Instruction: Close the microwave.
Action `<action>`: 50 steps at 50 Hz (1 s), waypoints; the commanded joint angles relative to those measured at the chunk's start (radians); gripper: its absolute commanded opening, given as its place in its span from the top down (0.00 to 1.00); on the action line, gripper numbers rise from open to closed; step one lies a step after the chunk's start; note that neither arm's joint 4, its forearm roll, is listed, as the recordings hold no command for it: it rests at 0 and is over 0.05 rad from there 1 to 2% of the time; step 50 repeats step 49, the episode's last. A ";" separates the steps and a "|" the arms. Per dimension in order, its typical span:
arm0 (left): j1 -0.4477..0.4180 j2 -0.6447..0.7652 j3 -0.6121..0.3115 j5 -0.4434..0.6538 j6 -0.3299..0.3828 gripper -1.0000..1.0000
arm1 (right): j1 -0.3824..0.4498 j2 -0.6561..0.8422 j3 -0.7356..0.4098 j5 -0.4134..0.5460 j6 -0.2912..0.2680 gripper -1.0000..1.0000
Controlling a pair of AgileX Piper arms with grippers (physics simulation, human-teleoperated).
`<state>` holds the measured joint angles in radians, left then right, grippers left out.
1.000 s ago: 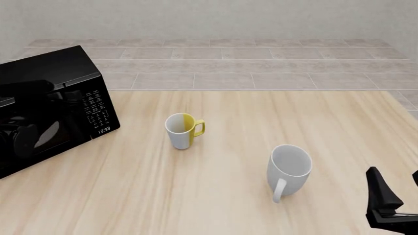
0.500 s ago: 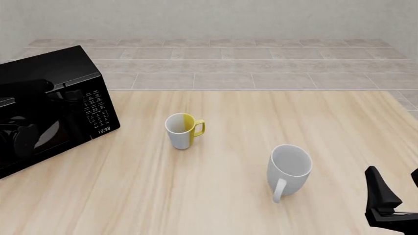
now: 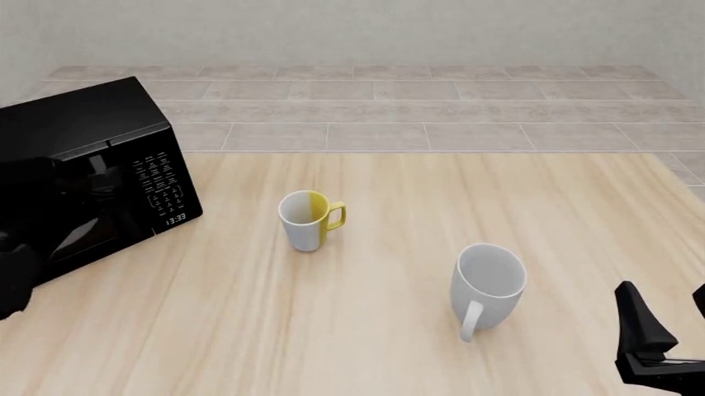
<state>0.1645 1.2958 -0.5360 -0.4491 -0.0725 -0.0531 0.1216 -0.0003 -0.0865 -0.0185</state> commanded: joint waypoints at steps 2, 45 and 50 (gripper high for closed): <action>-0.065 -0.317 0.147 0.076 0.025 0.00 | 0.002 -0.012 0.000 0.010 -0.002 0.00; -0.148 -1.219 0.343 0.662 -0.072 0.00 | 0.032 0.115 0.000 -0.120 -0.007 0.00; -0.142 -1.260 0.339 0.690 -0.042 0.00 | 0.032 0.099 0.000 -0.102 -0.008 0.00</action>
